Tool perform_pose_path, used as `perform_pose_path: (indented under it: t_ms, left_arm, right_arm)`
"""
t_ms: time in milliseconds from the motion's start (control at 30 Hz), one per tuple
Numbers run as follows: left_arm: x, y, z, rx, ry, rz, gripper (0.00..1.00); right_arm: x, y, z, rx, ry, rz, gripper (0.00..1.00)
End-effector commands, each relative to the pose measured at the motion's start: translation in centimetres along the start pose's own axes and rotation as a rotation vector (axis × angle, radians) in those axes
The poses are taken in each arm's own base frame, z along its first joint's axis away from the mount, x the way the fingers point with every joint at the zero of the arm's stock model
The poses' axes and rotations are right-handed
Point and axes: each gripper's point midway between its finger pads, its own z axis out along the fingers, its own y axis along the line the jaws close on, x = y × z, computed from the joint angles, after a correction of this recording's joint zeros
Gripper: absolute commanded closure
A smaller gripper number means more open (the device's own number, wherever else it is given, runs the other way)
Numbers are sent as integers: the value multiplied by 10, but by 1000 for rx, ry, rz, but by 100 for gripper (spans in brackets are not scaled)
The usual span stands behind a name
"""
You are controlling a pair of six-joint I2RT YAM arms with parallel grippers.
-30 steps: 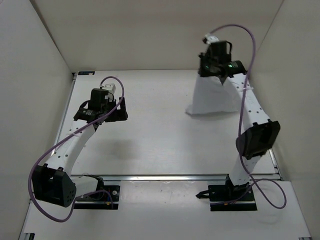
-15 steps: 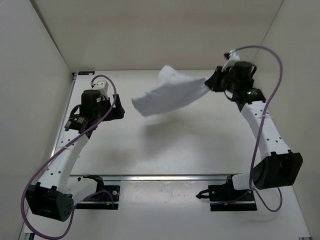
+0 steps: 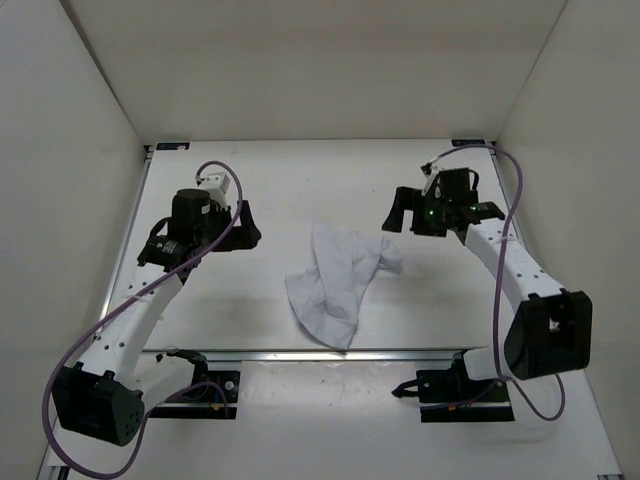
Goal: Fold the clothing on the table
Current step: Move the skirt to the center of the board, then flatten the skirt out
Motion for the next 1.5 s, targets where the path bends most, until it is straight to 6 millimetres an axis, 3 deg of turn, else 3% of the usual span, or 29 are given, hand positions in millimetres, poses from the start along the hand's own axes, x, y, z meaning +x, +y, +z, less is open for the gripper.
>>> perform_pose_path:
  t_ms: [0, 100, 133, 167, 233, 267, 400, 533, 667, 833, 1100, 1333, 1467]
  left_arm:
    - [18, -23, 10, 130, 34, 10, 1]
    - [40, -35, 21, 176, 92, 34, 1]
    - [48, -38, 23, 188, 114, 41, 2]
    - [58, -37, 31, 182, 149, 25, 1]
    - [60, -36, 35, 184, 161, 12, 1]
    - [63, -33, 37, 179, 172, 3, 1]
    - [68, -27, 43, 164, 196, 3, 1]
    - [85, -34, 55, 192, 282, 5, 6]
    - [107, -40, 64, 222, 333, -17, 10]
    - [137, -33, 69, 222, 345, -68, 10]
    - [153, -47, 94, 249, 377, -114, 13]
    - [160, -42, 107, 233, 370, -160, 20]
    - [170, -54, 113, 275, 406, -160, 31]
  right_arm:
    - [-55, 30, -46, -7, -197, -74, 1]
    - [-38, 53, -43, -31, -153, -122, 1]
    - [-22, 55, -38, -35, -127, -110, 1]
    - [15, 72, -25, -89, -55, -125, 2]
    - [36, 76, -17, -97, -5, -106, 3]
    - [57, 79, -12, -104, 45, -99, 5]
    - [109, 72, -1, -88, 151, -62, 7]
    - [133, 78, 2, -152, 185, -11, 15]
    - [138, 83, 7, -174, 182, -26, 14]
    - [119, 81, 8, -160, 162, -31, 16]
    - [85, 72, -5, -128, 86, -41, 16]
    - [80, 59, -11, -83, 72, -36, 17]
    - [76, 58, -14, -79, 54, -19, 17]
